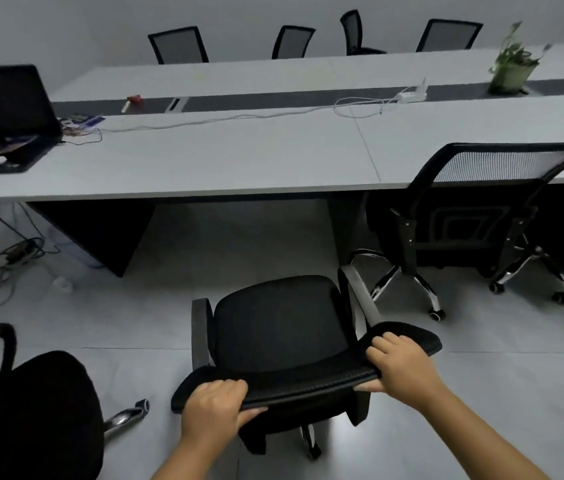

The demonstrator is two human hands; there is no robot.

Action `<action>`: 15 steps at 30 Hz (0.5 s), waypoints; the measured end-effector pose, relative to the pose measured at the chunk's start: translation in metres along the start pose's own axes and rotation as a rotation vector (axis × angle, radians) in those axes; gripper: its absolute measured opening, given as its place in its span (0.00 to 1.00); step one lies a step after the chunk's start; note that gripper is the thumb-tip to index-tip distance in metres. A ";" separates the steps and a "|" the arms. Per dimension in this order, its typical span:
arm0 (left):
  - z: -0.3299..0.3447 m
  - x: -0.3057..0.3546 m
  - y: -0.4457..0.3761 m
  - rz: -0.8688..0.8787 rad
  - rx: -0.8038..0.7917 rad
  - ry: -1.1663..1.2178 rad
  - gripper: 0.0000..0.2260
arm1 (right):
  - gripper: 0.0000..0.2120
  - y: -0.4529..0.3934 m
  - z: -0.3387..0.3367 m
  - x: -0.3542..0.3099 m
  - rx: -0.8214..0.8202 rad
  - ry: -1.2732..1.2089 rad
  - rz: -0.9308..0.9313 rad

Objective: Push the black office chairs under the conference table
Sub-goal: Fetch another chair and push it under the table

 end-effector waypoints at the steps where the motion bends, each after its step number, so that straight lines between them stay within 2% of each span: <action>1: 0.004 -0.002 -0.012 -0.004 -0.006 -0.010 0.28 | 0.35 -0.007 0.006 0.008 0.003 -0.010 0.002; 3: 0.012 -0.008 -0.039 -0.013 -0.005 -0.022 0.26 | 0.35 -0.024 0.021 0.026 0.037 -0.015 0.003; 6: 0.024 -0.016 -0.080 -0.013 0.018 -0.048 0.32 | 0.35 -0.051 0.038 0.051 0.066 -0.025 0.010; 11: 0.048 -0.028 -0.144 0.005 -0.022 -0.080 0.33 | 0.35 -0.090 0.064 0.092 0.085 0.001 0.021; 15: 0.073 -0.036 -0.203 -0.004 -0.091 -0.115 0.26 | 0.33 -0.122 0.089 0.132 0.113 0.032 0.028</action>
Point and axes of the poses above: each hand's wrist, its own y-axis away from the middle knuckle, its own z-axis out of the palm, x = y × z, the point moved 1 cm from there along -y, towards the middle knuckle, and after that the axes turned 13 degrees about -z, right-handed, at the moved point
